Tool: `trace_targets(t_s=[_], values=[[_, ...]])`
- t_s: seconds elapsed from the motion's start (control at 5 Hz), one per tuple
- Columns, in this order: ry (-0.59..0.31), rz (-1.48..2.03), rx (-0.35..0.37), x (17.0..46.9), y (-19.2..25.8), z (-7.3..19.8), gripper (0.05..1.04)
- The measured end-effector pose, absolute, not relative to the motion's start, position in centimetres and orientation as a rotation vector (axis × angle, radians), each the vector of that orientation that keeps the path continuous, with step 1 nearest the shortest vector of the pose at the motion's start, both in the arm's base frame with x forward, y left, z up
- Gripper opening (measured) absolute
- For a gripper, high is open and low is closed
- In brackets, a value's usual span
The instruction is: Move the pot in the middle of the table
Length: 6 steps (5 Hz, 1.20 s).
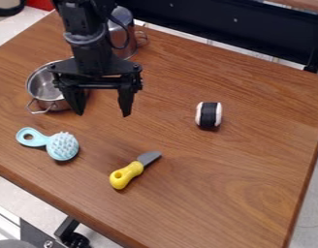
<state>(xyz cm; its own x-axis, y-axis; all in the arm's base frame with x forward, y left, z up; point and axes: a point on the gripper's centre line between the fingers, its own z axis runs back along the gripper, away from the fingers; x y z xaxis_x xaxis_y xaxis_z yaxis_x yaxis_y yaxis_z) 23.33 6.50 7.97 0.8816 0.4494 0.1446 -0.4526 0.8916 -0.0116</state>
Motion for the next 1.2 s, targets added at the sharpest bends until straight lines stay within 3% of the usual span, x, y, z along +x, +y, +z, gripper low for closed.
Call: trace_targets(t_s=[0.4, 0.8, 1.2], values=[[-0.142, 0.424, 0.025, 23.4, 7.6, 7.0, 0.999], [-0.233, 0.207, 0.129, 25.3, 11.7, 7.1, 0.999], [-0.115, -0.096, 0.194, 28.3, 15.9, 5.9, 0.999]])
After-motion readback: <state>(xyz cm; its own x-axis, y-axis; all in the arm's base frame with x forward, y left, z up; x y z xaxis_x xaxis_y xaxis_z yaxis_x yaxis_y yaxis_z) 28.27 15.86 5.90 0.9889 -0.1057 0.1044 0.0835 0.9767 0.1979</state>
